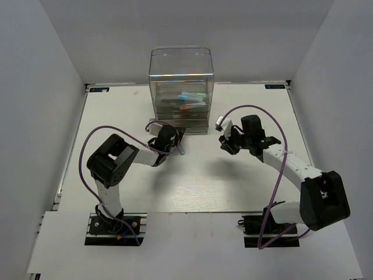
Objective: Sort the stationery into containers
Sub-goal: Open the drawer in the storage box, then pick up the pen from the center of the board.
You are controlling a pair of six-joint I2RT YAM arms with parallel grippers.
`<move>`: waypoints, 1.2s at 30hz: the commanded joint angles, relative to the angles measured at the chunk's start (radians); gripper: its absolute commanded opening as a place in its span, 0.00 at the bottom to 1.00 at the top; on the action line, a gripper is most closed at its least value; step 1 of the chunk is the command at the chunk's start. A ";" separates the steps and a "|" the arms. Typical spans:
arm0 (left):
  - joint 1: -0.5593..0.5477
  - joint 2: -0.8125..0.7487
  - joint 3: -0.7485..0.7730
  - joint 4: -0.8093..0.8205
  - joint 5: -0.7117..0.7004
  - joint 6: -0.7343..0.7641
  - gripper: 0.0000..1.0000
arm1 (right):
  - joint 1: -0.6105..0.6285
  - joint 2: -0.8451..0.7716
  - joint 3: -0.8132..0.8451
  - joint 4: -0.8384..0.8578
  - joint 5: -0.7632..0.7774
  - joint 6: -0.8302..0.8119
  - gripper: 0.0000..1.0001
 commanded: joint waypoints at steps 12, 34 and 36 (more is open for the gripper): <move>0.018 -0.032 -0.019 0.029 0.002 -0.001 0.07 | 0.004 -0.001 0.043 -0.019 -0.040 -0.026 0.42; 0.000 -0.511 -0.228 -0.264 0.221 0.237 0.49 | 0.093 0.089 0.152 -0.186 -0.186 -0.079 0.32; 0.009 -0.646 -0.228 -0.404 0.221 0.282 0.50 | 0.133 0.123 0.166 -0.187 -0.154 -0.048 0.28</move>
